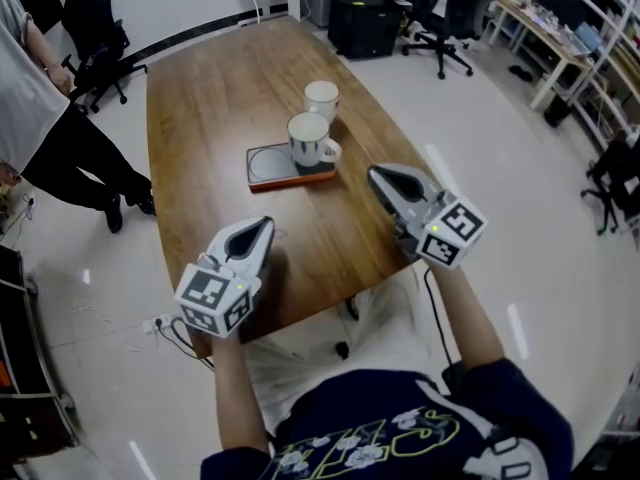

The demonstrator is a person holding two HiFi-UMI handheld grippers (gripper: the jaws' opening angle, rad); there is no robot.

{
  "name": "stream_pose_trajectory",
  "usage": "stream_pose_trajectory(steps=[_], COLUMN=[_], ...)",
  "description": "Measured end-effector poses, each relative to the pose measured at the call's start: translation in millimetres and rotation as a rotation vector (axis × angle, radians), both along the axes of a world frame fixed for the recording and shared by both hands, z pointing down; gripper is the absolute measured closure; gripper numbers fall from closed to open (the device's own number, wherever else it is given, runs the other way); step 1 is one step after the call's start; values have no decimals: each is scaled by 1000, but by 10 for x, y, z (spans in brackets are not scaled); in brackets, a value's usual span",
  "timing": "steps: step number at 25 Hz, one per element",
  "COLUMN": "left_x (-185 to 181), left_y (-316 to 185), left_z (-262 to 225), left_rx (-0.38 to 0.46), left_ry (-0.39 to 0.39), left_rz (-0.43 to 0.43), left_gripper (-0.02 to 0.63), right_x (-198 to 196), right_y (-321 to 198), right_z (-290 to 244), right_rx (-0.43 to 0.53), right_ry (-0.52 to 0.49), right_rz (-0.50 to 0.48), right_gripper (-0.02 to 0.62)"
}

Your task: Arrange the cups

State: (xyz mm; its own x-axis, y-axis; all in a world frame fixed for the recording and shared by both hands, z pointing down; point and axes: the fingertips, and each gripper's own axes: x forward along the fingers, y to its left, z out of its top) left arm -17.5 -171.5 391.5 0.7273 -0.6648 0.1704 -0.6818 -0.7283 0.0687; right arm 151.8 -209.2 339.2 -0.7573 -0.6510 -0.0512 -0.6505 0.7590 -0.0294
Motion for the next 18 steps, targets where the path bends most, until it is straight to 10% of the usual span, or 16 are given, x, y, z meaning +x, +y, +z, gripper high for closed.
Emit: stream_pose_trajectory(steps=[18], left_x=[-16], left_y=[-10], left_z=[14], left_rx=[3], left_ry=[-5], left_rz=[-6], left_gripper=[604], right_x=[-152], right_y=[-94], right_z=[556], right_rx=[-162], right_ry=[151], right_rz=[17], right_gripper=[594])
